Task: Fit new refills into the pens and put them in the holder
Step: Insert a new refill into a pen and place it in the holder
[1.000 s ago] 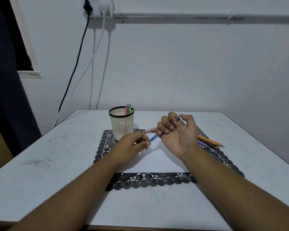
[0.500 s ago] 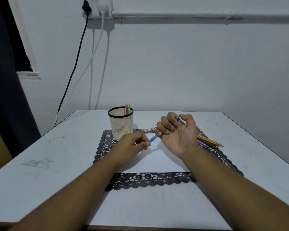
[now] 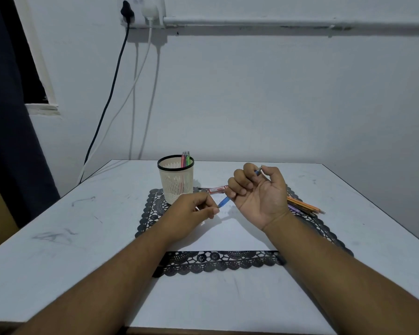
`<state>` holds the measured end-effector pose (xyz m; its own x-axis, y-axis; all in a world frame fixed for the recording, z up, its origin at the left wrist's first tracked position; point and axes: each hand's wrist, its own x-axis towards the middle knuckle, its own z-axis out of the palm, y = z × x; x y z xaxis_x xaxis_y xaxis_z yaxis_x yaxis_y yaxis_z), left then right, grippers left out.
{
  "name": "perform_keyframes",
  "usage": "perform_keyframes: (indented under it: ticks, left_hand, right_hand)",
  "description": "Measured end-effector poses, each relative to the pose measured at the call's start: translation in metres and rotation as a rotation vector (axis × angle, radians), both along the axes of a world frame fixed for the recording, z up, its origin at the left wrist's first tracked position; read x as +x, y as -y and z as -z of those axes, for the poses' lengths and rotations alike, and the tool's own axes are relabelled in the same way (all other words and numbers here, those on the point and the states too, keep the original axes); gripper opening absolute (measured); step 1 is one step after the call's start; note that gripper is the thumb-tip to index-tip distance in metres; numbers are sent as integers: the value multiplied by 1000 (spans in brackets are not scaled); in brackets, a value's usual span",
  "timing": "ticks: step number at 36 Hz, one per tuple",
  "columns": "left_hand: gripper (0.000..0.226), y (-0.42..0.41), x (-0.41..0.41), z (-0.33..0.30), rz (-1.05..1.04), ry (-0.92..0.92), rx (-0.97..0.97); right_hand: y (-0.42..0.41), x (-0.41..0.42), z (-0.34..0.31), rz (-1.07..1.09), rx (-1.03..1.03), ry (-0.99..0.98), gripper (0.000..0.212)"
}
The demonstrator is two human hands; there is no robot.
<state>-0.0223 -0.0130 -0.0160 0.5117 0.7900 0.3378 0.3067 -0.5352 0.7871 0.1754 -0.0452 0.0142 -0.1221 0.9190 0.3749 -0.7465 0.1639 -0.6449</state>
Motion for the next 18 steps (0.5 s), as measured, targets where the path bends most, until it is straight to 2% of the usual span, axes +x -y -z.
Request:
perform_keyframes:
  ticks: [18]
  left_hand:
    - [12,0,0,0,-19,-12,13]
  right_hand:
    - [0,0,-1,3,-5,10,28]
